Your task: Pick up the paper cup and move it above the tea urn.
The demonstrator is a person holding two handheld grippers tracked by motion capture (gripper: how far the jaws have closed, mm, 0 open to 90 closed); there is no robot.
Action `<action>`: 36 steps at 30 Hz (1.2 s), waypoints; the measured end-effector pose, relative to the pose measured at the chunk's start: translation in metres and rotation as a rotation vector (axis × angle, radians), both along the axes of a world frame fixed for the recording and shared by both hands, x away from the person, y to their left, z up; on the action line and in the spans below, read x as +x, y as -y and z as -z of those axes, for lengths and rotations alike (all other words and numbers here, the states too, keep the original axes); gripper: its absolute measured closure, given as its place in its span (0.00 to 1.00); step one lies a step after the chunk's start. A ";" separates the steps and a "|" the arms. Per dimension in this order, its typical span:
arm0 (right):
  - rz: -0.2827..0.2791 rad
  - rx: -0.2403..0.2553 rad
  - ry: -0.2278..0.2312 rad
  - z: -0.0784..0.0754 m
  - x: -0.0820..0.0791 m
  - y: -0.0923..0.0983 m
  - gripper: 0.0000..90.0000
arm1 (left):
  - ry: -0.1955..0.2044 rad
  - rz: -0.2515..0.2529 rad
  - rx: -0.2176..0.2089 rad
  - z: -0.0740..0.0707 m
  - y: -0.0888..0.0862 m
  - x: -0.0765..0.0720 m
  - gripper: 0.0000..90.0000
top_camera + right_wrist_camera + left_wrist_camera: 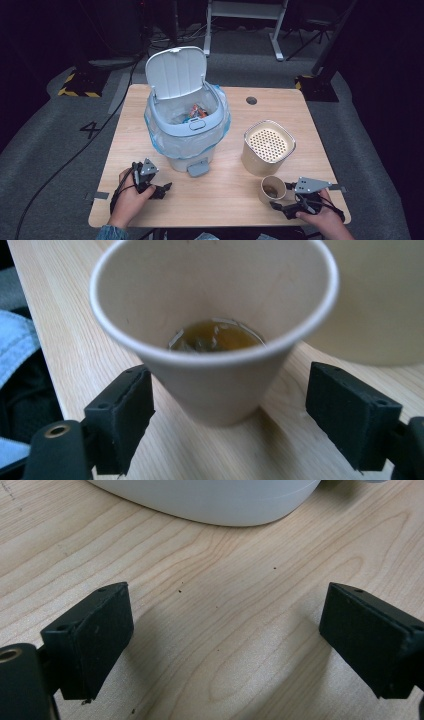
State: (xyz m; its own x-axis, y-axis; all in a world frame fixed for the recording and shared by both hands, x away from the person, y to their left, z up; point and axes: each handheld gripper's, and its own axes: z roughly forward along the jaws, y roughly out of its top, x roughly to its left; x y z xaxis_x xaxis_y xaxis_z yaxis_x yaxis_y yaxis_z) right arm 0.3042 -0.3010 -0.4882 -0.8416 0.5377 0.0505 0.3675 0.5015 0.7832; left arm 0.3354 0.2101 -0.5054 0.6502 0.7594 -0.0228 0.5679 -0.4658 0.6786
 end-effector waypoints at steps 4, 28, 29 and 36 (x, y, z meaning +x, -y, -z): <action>-0.005 -0.001 0.016 0.001 0.001 -0.007 0.22 | 0.000 0.000 0.000 0.000 0.000 0.000 0.08; -0.008 0.140 0.093 -0.007 0.008 -0.006 0.34 | 0.008 0.007 0.008 0.000 0.000 0.001 0.08; -0.015 0.141 0.101 -0.010 0.008 -0.005 0.34 | 0.002 0.007 0.003 0.000 0.000 0.001 0.08; -0.066 0.135 0.133 -0.034 0.007 0.001 0.34 | 0.002 0.009 0.003 0.000 0.000 0.001 0.07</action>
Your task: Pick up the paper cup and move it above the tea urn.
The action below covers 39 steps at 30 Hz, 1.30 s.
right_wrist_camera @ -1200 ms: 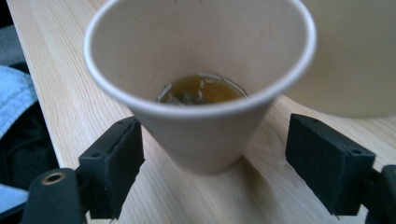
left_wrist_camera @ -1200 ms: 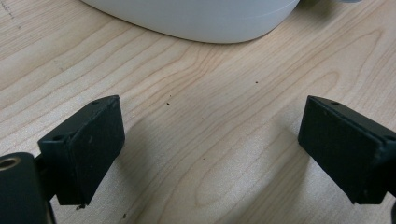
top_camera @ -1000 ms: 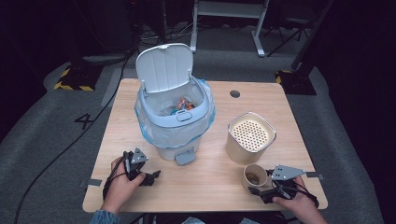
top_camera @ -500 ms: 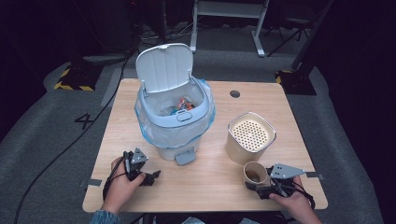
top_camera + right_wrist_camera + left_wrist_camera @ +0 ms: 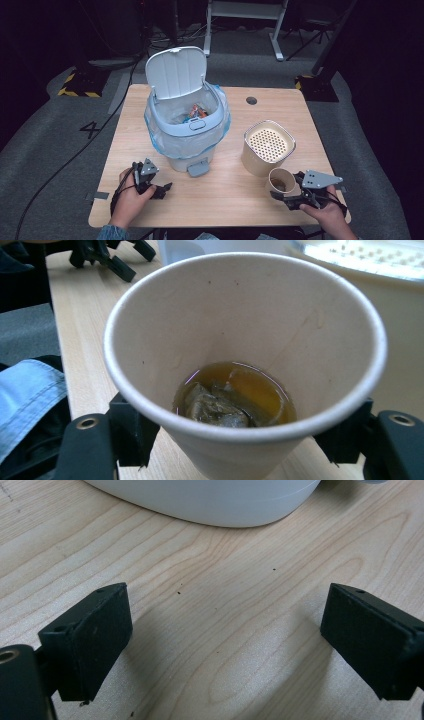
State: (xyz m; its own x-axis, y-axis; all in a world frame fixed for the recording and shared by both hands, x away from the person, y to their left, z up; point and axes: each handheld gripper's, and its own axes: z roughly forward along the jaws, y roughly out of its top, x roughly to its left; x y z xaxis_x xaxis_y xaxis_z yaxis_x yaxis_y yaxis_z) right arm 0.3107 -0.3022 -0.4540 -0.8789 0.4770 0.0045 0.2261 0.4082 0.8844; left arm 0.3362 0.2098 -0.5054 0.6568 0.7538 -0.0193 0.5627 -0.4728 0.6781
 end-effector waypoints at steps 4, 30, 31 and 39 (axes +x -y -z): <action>-0.019 0.002 -0.013 -0.015 0.002 0.004 0.35 | 0.000 0.000 0.000 0.000 0.000 0.000 0.07; 0.015 0.042 0.002 -0.092 0.022 0.006 0.35 | -0.003 -0.003 -0.001 0.000 0.000 0.000 0.07; 0.018 0.041 0.003 -0.095 0.024 0.006 0.35 | -0.003 -0.003 -0.001 0.000 0.000 0.000 0.07; 0.046 0.017 0.010 -0.107 0.047 0.003 0.35 | -0.004 -0.002 -0.001 0.000 0.000 0.000 0.07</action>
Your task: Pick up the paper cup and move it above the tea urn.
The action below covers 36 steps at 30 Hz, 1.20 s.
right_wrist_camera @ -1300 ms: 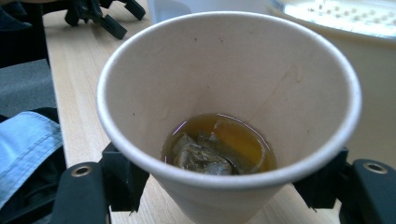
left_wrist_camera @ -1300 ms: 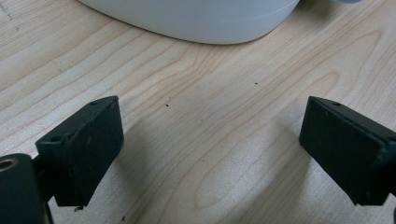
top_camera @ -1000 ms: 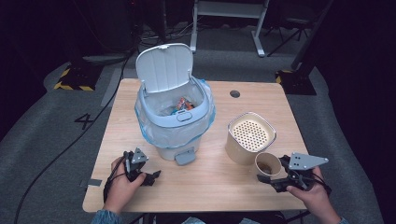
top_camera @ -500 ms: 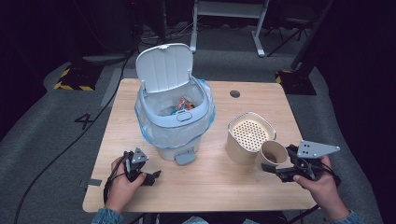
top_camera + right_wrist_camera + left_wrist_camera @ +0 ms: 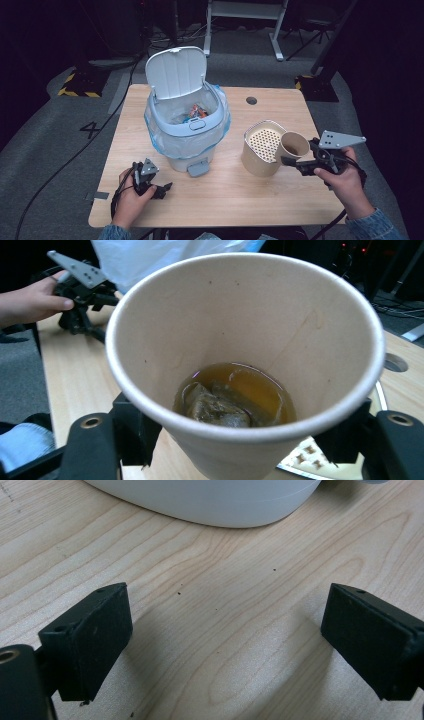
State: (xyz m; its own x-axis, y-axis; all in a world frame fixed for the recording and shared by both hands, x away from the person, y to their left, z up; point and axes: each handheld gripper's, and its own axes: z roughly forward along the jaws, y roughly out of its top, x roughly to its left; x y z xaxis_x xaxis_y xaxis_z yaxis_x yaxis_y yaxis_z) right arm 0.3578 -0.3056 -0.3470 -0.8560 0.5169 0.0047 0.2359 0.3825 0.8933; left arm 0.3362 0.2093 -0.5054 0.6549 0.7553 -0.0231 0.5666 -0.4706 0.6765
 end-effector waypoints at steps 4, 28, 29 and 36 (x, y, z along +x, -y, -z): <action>0.016 0.002 0.003 -0.003 0.014 0.001 0.35 | 0.001 0.000 0.001 0.000 0.000 0.000 0.07; 0.086 -0.025 0.023 0.005 0.077 0.007 0.35 | 0.000 0.000 0.000 0.000 0.000 0.000 0.07; 0.084 -0.030 0.028 0.005 0.078 0.006 0.36 | 0.000 0.000 0.000 0.000 0.000 0.000 0.07; 0.088 -0.124 0.094 0.002 0.083 -0.003 0.36 | 0.000 -0.001 0.000 0.000 0.000 0.000 0.07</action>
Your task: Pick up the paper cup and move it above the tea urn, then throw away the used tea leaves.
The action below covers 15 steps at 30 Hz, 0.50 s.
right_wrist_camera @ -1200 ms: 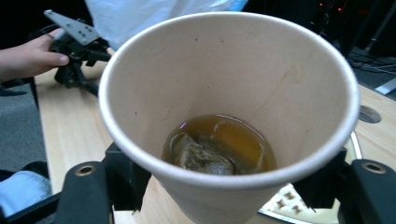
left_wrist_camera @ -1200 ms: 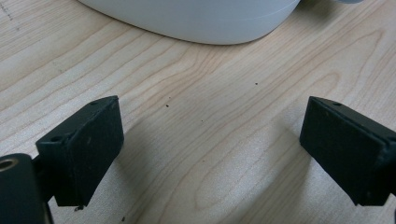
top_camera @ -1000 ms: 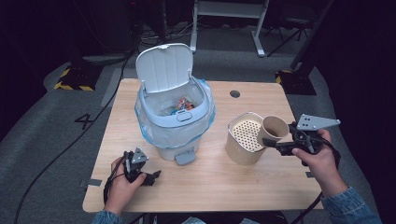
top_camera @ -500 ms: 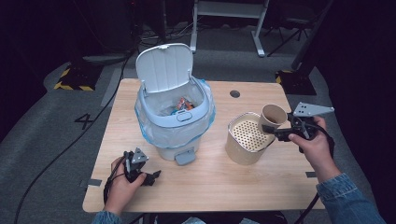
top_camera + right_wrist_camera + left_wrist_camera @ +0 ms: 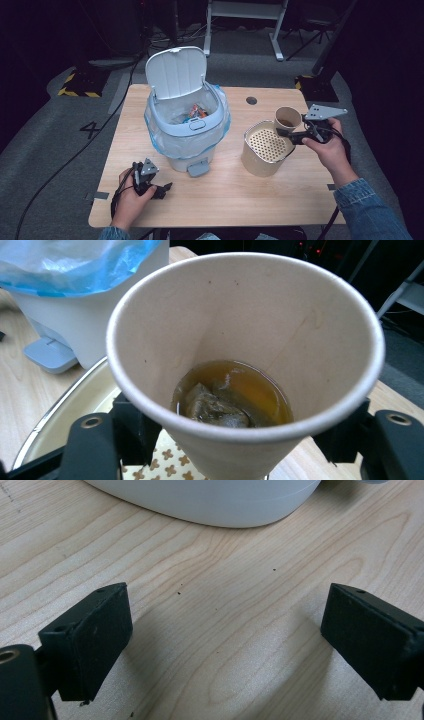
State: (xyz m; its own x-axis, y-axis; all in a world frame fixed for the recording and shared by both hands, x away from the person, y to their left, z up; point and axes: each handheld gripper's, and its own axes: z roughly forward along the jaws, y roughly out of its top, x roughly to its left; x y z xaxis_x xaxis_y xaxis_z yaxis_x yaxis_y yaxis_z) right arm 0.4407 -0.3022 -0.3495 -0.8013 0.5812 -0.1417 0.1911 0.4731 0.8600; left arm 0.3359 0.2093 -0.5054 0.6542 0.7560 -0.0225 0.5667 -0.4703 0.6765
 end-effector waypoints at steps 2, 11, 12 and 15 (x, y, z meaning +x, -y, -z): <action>-0.003 -0.004 0.004 0.000 0.002 -0.002 0.36 | 0.000 0.000 -0.001 0.000 0.000 0.000 0.07; -0.001 -0.065 0.066 0.000 0.001 -0.004 0.36 | -0.001 0.001 -0.001 0.000 0.000 0.000 0.07; 0.001 -0.068 0.070 -0.001 0.000 -0.004 0.36 | -0.001 0.001 -0.001 0.000 0.000 0.000 0.07; -0.005 -0.106 0.118 -0.003 0.000 -0.003 0.37 | -0.001 0.001 -0.002 0.000 0.000 0.000 0.07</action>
State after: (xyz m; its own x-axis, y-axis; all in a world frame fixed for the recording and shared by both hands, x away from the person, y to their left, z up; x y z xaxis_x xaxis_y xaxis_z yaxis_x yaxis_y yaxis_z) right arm 0.4405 -0.2990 -0.3463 -0.7784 0.5540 -0.2953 0.0895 0.5635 0.8213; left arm 0.3361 0.2094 -0.5054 0.6549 0.7553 -0.0243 0.5668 -0.4697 0.6768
